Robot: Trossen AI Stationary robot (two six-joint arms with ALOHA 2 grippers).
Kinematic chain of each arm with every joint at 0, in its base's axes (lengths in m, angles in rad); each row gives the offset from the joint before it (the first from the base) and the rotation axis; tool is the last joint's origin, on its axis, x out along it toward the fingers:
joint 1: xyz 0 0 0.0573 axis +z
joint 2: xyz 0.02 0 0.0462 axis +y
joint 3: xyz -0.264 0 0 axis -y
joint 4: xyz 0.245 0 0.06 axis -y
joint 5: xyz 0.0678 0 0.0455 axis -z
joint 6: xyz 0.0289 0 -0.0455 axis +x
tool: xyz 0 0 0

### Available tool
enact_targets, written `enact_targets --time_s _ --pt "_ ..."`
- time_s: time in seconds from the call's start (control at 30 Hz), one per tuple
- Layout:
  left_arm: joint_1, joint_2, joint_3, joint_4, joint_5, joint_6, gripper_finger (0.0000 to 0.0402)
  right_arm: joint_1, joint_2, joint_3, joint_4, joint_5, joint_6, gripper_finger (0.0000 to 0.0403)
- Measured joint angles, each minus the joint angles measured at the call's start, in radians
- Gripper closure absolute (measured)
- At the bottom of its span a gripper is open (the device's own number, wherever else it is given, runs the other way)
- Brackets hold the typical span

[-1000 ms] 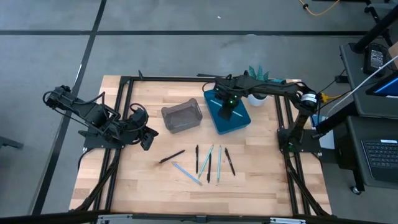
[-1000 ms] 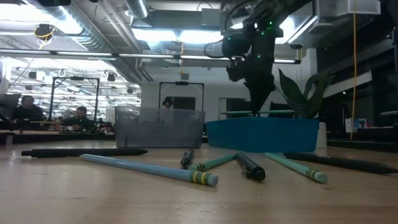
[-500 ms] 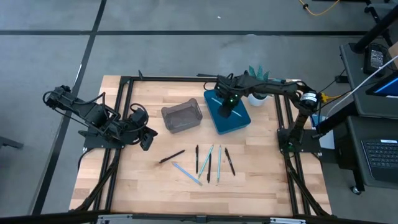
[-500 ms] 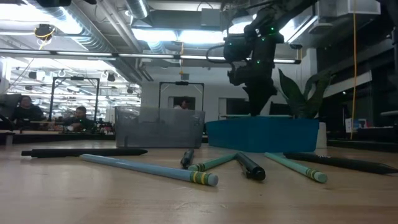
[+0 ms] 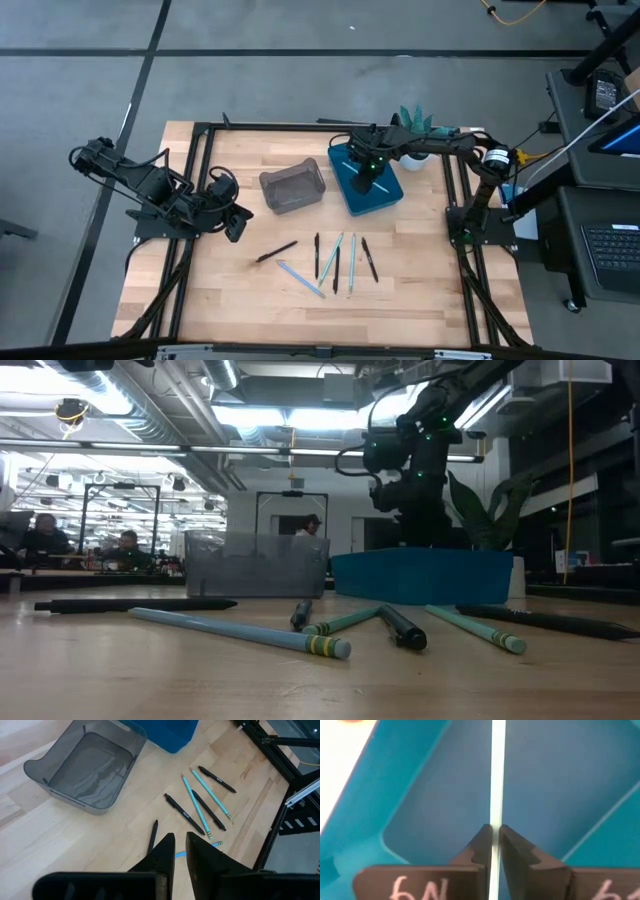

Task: Sort pens & pencils
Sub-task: Put the right light blue colored pencil into the blue bin

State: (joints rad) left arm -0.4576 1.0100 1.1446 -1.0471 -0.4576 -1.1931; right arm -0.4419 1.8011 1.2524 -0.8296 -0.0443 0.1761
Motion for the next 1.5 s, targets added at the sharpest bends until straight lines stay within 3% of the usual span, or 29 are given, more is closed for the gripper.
enact_targets --time_s 0.43,0.8,0.93,1.23,1.5 --pt "0.000 0.000 0.000 0.000 0.006 0.000 0.0360 0.000 0.014 -0.003 0.022 -0.001 -0.025 0.0363" --pt "0.000 0.000 0.000 -0.018 0.007 0.000 0.0360 0.000 0.018 -0.003 0.029 -0.002 -0.023 0.0270" --pt "0.000 0.000 0.000 -0.018 0.007 0.000 0.0360 0.000 0.018 0.008 -0.004 -0.009 -0.003 0.0259" --pt "0.002 0.000 0.000 -0.025 0.006 0.000 0.0360 0.016 0.018 0.182 -0.236 -0.224 0.040 0.0258" --pt "0.001 0.000 0.000 -0.025 0.006 -0.009 0.0360 0.201 0.018 0.370 -0.430 -0.191 0.106 0.0258"
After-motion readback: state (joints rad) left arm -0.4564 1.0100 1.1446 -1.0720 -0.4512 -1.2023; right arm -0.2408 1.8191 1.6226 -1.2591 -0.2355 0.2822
